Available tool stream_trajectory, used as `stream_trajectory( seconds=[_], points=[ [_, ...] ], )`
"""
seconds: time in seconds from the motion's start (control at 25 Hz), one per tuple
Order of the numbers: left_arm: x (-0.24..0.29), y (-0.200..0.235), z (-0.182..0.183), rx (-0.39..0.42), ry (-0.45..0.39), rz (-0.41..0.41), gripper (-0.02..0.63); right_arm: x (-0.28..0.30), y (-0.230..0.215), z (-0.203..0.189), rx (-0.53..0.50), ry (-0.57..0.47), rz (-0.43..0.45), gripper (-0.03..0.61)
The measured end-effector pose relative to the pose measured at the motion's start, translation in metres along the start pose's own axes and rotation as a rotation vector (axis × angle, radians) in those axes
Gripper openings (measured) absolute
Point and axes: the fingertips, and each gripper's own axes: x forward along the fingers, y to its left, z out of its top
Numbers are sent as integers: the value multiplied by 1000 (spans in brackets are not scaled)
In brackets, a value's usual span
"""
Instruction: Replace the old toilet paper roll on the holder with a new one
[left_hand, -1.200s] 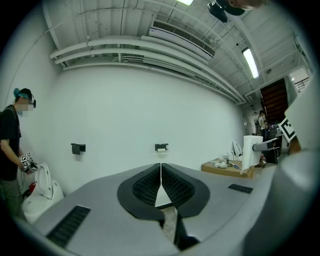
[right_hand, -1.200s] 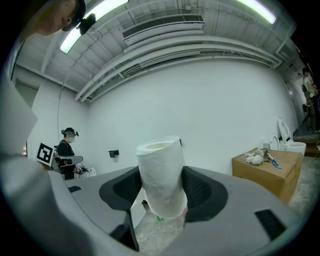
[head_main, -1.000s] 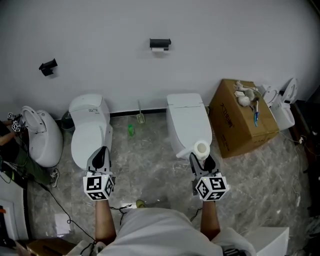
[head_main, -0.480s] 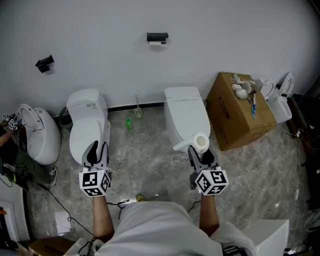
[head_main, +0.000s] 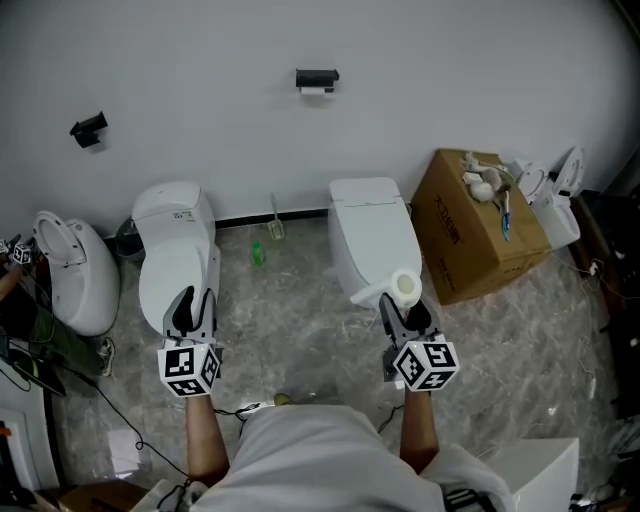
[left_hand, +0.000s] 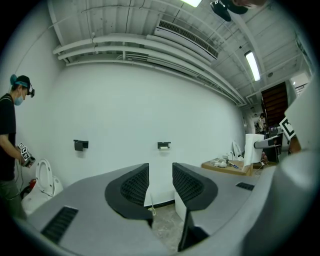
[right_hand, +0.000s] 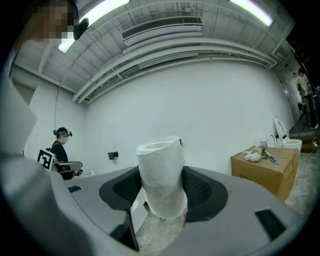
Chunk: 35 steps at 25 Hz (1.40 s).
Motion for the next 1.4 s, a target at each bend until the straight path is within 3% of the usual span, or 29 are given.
stream_trajectory(
  seconds=[0.64,0.96,1.4],
  points=[
    [33,39,-15,-3,33,-41,156,40,21,-13,-27,47,-15,262],
    [82,31,-20,20,62,-69,156,80,-7,-21,17,59,-17,262],
    [168,24,-24,43,109,-64,156,167,-49,-7,-13,63,-1,262]
  ],
)
